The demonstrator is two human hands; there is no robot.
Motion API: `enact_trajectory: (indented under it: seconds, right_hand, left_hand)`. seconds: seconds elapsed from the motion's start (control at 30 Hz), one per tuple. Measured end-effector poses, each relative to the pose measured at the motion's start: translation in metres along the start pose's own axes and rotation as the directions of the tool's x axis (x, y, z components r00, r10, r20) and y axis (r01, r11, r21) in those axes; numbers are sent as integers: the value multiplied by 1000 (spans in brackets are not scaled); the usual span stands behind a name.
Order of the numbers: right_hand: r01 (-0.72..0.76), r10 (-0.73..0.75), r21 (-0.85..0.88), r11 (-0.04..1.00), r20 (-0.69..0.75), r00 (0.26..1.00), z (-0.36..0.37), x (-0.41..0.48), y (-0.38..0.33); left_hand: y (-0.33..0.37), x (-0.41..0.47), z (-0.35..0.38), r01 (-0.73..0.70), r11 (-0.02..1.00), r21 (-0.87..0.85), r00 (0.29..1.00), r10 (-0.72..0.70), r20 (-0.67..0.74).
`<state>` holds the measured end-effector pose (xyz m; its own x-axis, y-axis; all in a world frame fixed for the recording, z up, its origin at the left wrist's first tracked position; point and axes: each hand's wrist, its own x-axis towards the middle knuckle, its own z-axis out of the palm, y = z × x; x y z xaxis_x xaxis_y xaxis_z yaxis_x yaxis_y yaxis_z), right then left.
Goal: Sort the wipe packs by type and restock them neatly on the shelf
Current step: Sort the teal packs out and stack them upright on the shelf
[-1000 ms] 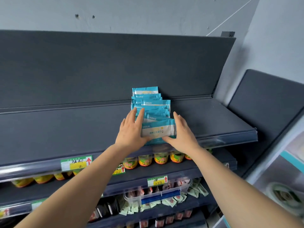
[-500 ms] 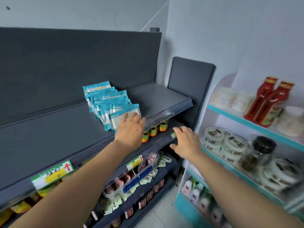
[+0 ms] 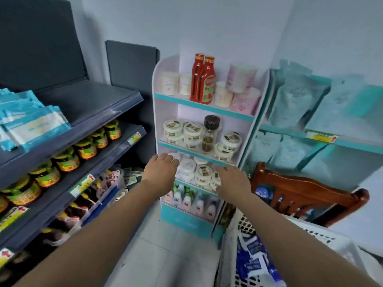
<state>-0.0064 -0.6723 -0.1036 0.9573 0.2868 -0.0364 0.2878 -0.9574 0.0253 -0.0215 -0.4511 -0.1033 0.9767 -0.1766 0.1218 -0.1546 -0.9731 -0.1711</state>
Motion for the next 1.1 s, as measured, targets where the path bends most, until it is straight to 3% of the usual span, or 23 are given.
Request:
enact_trajectory:
  seconds: [0.23,0.53,0.83,1.1]
  right_hand:
    - [-119,120,-22,993,136,983,38,-106,122]
    - [-249,241,-27,968,381,893,95,-202,245]
    - [-388,335,-19,921,547,767,177,-240,326]
    - [-508,347,33,861,693,632,254,-251,376]
  left_hand:
    - [160,-16,7,-120,990,-74,990,124,60]
    - [323,-24,34,-281,945,-164,939,306,154]
    - [432,-4,99,-394,866,-309,807,486,336]
    - [505,0,156,-383,829,-408,667,554,498]
